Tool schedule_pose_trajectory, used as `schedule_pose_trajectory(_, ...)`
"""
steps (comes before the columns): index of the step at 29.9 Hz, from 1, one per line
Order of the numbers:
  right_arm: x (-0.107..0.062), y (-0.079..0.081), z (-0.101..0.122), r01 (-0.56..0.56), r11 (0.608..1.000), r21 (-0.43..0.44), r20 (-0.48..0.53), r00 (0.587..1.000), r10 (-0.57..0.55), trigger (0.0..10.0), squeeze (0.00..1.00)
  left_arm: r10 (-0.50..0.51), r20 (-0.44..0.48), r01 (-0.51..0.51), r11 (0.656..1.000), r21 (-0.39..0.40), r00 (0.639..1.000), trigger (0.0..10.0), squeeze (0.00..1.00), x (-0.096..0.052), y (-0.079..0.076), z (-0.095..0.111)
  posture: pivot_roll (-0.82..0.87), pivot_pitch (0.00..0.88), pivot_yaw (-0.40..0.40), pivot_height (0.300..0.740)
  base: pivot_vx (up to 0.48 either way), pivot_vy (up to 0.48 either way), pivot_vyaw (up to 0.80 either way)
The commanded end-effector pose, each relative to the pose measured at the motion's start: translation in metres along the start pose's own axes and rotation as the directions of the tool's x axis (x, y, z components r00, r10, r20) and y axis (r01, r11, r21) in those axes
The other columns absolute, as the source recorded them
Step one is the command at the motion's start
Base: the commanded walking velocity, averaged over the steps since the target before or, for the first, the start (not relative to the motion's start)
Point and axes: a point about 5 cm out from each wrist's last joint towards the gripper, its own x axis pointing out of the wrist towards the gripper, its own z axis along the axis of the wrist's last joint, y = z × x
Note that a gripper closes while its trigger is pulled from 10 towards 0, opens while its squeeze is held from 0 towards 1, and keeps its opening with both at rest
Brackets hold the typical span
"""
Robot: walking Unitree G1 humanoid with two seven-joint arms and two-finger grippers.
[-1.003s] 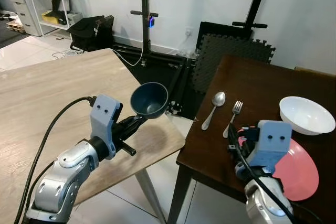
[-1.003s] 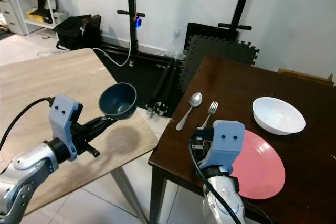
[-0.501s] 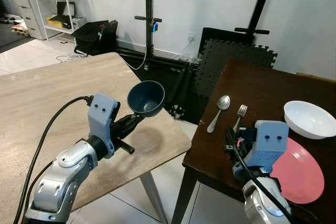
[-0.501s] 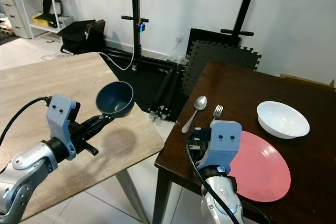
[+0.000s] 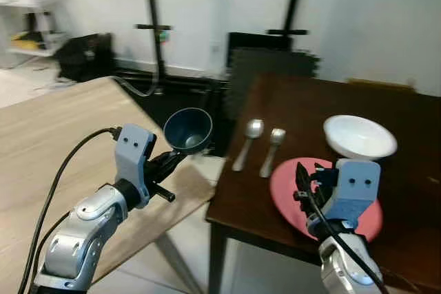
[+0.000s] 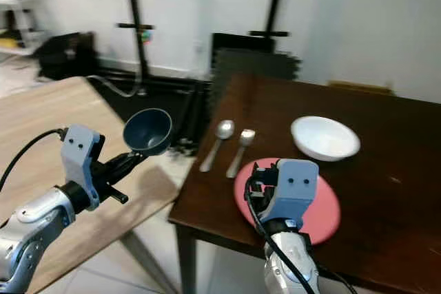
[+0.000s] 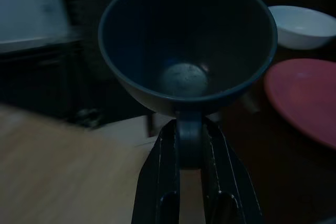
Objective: Setting the table
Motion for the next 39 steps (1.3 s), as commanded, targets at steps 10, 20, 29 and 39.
schedule_pose_trajectory(10, -0.0027, 0.0002, -0.0013, 0.0, 1.0, 0.001, -0.014, 1.0, 0.0, 10.0, 0.0, -0.003, -0.006, 0.003, 1.0, 0.005, 1.0, 10.0, 0.0, 0.0005, -0.0015, -0.0009, 0.01, 0.088, 0.048, 0.74, 0.0, 0.0, -0.8)
schedule_pose_trajectory(20, -0.0026, 0.0003, -0.0013, -0.002, 1.0, -0.003, -0.014, 1.0, 0.002, 10.0, 0.0, -0.003, -0.005, 0.003, 1.0, 0.004, 1.0, 10.0, 0.0, 0.0011, -0.0016, -0.0009, 0.01, 0.088, 0.048, 0.74, 0.0, 0.0, -0.8)
schedule_pose_trajectory(29, -0.0022, 0.0008, -0.001, -0.007, 1.0, -0.011, -0.012, 1.0, 0.007, 10.0, 0.0, -0.001, -0.004, 0.001, 1.0, 0.004, 1.0, 10.0, 0.0, 0.0012, -0.0017, -0.0009, 0.01, 0.089, 0.047, 0.74, 0.0, 0.0, -0.41)
schedule_pose_trajectory(39, -0.0013, 0.0025, -0.0003, -0.022, 0.999, -0.027, -0.005, 1.0, 0.022, 10.0, 0.0, 0.007, 0.008, -0.007, 1.0, 0.007, 1.0, 10.0, 0.0, 0.0019, -0.0011, -0.0001, 0.01, 0.082, 0.046, 0.74, 0.0, 0.0, 0.0)
